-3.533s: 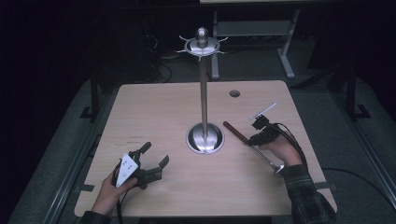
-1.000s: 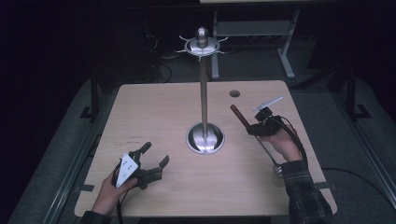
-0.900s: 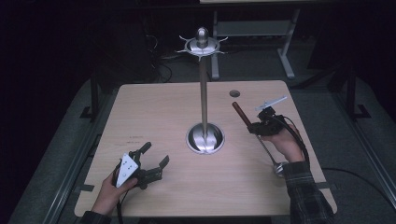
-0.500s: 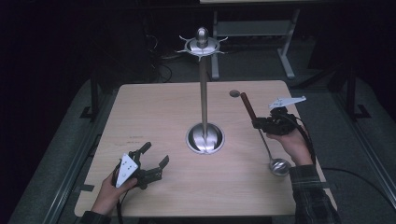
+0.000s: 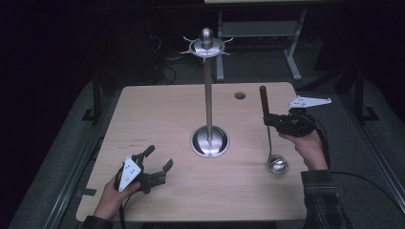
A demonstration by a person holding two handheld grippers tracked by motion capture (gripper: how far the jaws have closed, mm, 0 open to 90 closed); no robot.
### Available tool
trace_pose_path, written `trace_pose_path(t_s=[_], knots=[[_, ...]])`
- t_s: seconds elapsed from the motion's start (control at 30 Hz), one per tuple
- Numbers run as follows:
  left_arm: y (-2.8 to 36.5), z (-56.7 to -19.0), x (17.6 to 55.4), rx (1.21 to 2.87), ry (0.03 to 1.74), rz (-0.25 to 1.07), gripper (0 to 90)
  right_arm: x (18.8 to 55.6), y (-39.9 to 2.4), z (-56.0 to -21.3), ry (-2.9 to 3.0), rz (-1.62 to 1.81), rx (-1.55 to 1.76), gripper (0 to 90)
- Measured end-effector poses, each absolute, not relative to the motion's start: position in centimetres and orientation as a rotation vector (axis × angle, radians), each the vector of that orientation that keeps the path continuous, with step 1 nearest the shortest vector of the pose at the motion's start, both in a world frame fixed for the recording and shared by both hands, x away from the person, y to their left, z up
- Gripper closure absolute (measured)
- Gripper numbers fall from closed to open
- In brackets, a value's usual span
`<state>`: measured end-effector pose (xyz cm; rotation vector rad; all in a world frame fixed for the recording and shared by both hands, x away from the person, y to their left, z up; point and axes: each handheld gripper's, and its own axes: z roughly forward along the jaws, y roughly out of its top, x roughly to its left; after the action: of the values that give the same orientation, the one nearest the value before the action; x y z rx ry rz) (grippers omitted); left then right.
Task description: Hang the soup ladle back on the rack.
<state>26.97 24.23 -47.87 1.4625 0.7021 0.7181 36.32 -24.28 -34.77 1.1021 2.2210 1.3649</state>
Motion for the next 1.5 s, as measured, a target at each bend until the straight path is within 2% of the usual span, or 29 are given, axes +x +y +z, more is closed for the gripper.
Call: trace_pose_path(t_s=[0.4,1.5], knots=[[24.2,-47.9,27.0,1.464,0.701,0.718,13.7,35.4,-24.2,-33.4,2.156,1.493,1.042,73.5],[24.2,-47.9,27.0,1.463,0.702,0.722,13.7,35.0,-18.4,-27.3,2.183,1.594,0.795,73.2]])
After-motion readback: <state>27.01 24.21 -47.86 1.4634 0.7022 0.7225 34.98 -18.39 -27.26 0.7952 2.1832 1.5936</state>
